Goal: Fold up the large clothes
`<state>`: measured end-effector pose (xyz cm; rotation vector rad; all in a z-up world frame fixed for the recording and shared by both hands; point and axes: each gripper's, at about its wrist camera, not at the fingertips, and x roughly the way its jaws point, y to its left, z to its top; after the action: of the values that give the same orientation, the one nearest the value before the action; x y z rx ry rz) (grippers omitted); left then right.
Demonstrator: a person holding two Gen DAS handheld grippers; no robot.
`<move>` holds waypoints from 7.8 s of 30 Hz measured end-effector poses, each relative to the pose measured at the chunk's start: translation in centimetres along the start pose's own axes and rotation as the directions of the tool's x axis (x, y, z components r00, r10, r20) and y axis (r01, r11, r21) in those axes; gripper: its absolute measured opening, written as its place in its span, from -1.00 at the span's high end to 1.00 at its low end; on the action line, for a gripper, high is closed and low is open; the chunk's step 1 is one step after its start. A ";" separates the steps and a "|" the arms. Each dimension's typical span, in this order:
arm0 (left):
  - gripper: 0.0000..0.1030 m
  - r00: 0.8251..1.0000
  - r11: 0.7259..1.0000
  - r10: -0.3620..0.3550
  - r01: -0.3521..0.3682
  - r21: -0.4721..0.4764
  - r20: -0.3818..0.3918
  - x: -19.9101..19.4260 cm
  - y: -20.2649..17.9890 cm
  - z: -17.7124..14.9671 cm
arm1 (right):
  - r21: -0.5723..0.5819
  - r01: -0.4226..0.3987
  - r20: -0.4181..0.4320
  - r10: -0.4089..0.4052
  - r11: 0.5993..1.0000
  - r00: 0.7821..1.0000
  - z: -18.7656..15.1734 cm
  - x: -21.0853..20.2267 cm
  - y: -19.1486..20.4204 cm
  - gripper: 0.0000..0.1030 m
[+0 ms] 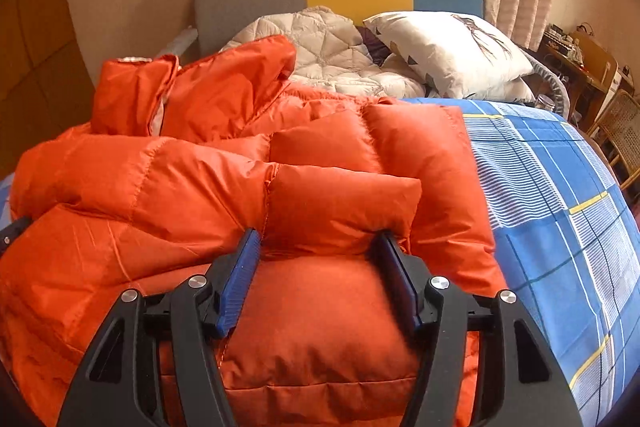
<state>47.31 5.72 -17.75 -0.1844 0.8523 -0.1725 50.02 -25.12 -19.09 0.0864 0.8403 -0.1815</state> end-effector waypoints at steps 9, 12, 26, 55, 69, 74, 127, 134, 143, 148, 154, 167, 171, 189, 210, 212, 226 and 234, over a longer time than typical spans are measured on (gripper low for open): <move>-0.44 1.000 1.000 0.027 -0.027 -0.014 -0.008 -0.9 0.3 -0.6 | -0.039 0.028 -0.051 -0.030 0.999 0.998 0.2 1.1 0.6 -0.23; -0.60 0.999 0.999 0.039 -0.039 -0.020 0.022 -4.1 0.9 -1.4 | 0.000 -0.011 -0.058 0.011 1.000 0.998 0.3 -1.3 -0.2 -0.46; -0.42 0.997 0.997 -0.072 0.072 -0.036 -0.011 -18.3 7.7 -13.9 | -0.019 -0.033 -0.173 0.029 0.999 0.985 -9.7 -14.9 -10.9 -0.48; 0.88 0.955 0.954 -0.293 0.295 -0.054 0.057 -32.0 8.2 -24.5 | 0.043 -0.312 -0.076 0.314 0.949 0.946 -19.9 -30.9 -15.8 0.79; 0.87 0.889 0.897 -0.427 0.439 -0.045 0.168 -36.2 8.5 -22.1 | 0.099 -0.398 0.050 0.395 0.912 0.917 -17.7 -34.2 -16.9 0.79; 0.86 0.898 0.909 -0.405 0.416 -0.034 0.173 -34.1 8.2 -17.4 | 0.109 -0.402 0.081 0.395 0.909 0.915 -14.3 -32.3 -16.4 0.79; 0.90 0.923 0.891 -0.383 0.382 -0.245 0.045 -26.0 12.6 -21.2 | 0.287 -0.338 -0.034 0.362 0.896 0.931 -17.2 -23.0 -16.5 0.67; 0.25 0.962 0.947 -0.272 0.270 -0.174 0.014 -29.5 11.4 -24.7 | 0.284 -0.318 -0.076 0.352 0.905 0.933 -21.6 -25.1 -17.4 0.64; -0.31 0.993 0.995 -0.087 0.091 -0.044 0.084 -30.7 10.2 -21.0 | 0.218 -0.229 -0.071 0.250 0.949 0.966 -20.6 -25.4 -16.9 0.01; -0.31 0.993 0.998 -0.061 0.063 -0.013 0.099 -30.1 9.6 -19.2 | 0.186 -0.203 -0.022 0.211 0.961 0.977 -18.8 -26.0 -16.9 -0.02; -0.32 0.993 0.995 -0.099 0.100 -0.014 0.063 -27.7 9.3 -17.0 | 0.098 -0.181 -0.009 0.183 0.979 0.983 -15.0 -24.1 -14.9 -0.06; 0.83 0.990 0.992 -0.129 0.128 0.017 0.051 -24.5 7.8 -14.8 | -0.127 -0.088 -0.038 0.084 0.988 0.996 -10.1 -18.8 -8.5 1.00; 0.90 0.984 0.991 -0.134 0.132 0.024 0.116 -26.7 7.8 -14.5 | -0.176 -0.028 0.037 0.034 0.984 0.999 -9.7 -21.1 -8.2 1.00; 0.91 0.980 0.990 -0.139 0.140 0.003 0.142 -27.5 7.8 -14.2 | 0.014 -0.158 -0.077 0.158 0.987 0.984 -9.0 -16.7 -11.1 0.06; 0.94 0.989 0.995 -0.037 0.050 -0.090 0.141 -21.6 7.9 -6.9 | 0.135 -0.032 0.125 0.015 0.990 0.992 -2.8 -16.7 -11.8 0.98; 0.94 0.992 0.994 -0.012 0.025 -0.110 0.123 -19.8 8.1 -6.3 | 0.143 -0.003 0.119 -0.014 0.990 0.993 -2.4 -15.4 -11.7 0.98; 0.03 0.992 0.976 0.118 -0.109 -0.188 0.037 -15.6 9.1 -7.5 | 0.124 0.067 -0.037 -0.063 0.990 0.997 -3.6 -8.6 -10.8 0.69; 0.02 0.986 0.998 -0.043 0.049 -0.032 0.161 -21.6 4.0 -7.3 | 0.122 -0.081 0.064 0.073 0.989 0.995 -4.2 -15.2 -9.6 -0.29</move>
<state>28.13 13.74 -7.61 -0.2485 0.6918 -0.1829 35.20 -31.98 -10.60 0.2293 0.7643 -0.1632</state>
